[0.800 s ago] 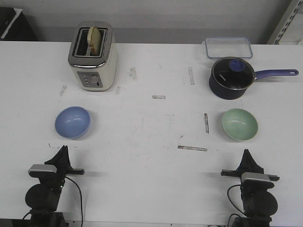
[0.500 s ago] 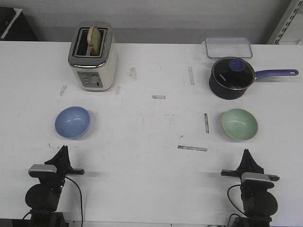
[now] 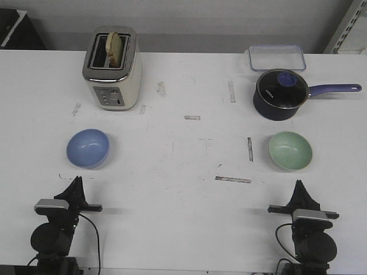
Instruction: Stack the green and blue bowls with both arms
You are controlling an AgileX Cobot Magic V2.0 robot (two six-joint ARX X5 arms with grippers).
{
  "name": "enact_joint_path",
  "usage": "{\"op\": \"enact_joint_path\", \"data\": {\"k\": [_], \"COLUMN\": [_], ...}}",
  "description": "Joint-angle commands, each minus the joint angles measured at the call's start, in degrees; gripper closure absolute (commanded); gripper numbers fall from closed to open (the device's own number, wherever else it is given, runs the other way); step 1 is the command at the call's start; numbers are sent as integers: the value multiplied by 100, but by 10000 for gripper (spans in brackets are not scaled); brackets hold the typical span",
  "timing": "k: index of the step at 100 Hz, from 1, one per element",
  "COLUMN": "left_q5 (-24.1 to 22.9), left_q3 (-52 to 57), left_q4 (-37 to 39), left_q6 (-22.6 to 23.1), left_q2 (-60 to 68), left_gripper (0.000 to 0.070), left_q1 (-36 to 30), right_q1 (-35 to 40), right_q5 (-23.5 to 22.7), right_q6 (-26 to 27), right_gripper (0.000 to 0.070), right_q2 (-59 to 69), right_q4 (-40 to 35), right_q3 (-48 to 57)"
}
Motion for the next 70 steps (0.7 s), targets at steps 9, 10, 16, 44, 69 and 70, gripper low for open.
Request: {"op": "enact_joint_path", "data": {"k": [9, 10, 16, 44, 69, 70], "left_q5": [24, 22, 22, 22, 22, 22], "left_q3": [-118, -118, -118, -118, -118, -118], "left_q4": [55, 55, 52, 52, 55, 52], "left_q6": [7, 7, 7, 9, 9, 9], "left_q2": [-7, -7, -7, -7, -7, -7], "left_gripper": [698, 698, 698, 698, 698, 698], "left_q1": [11, 11, 11, 11, 11, 11], "right_q1": [-7, -7, -2, -4, -4, -4], "right_q5": [2, 2, 0, 9, 9, 7], "right_q6": [59, 59, 59, 52, 55, 55], "right_gripper": [700, 700, 700, 700, 700, 700], "right_q2": [-13, -13, -13, -9, 1152, 1237], "right_q4": [146, 146, 146, 1058, 243, 181], "right_q3": [-13, -13, -13, 284, 2413, 2518]}}
